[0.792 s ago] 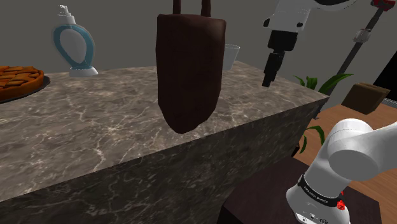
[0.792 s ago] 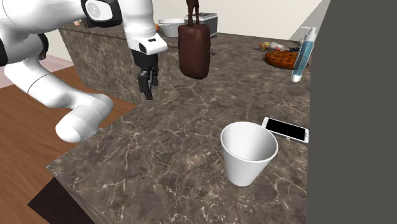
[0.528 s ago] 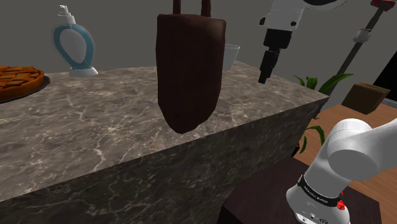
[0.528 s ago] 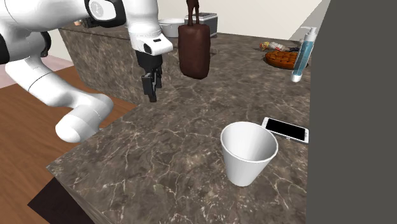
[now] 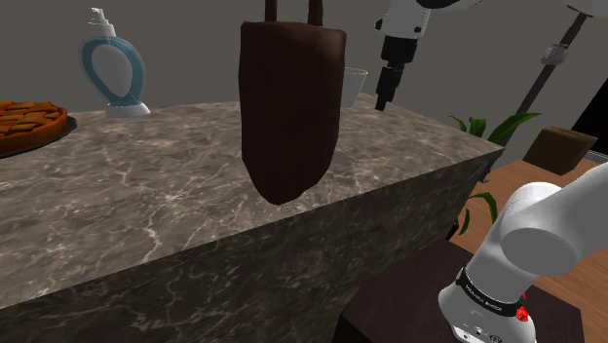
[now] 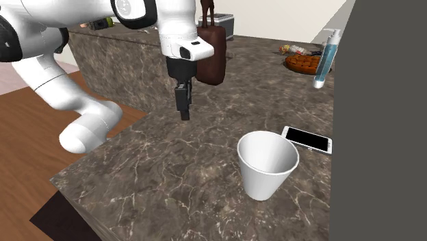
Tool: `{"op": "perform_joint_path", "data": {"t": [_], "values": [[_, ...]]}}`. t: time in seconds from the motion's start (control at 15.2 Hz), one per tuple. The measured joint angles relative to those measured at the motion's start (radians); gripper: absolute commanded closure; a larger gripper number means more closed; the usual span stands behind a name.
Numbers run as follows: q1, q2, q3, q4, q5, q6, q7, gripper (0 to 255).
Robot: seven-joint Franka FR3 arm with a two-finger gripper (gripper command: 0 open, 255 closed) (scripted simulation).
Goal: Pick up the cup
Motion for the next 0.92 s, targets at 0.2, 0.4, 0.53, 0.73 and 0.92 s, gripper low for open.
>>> {"op": "perform_joint_path", "data": {"t": [0.2,0.4,0.53,0.73,0.92], "values": [[-0.008,0.090,-0.018,0.084,-0.031,0.022,-0.043,0],[-0.014,0.189,-0.034,0.195,-0.057,0.029,-0.086,0],[-0.020,0.259,-0.045,0.263,-0.072,0.045,-0.116,0],[-0.026,0.357,-0.056,0.371,-0.091,0.054,-0.153,0],[-0.034,0.468,-0.068,0.523,-0.104,0.036,-0.198,0]]}}
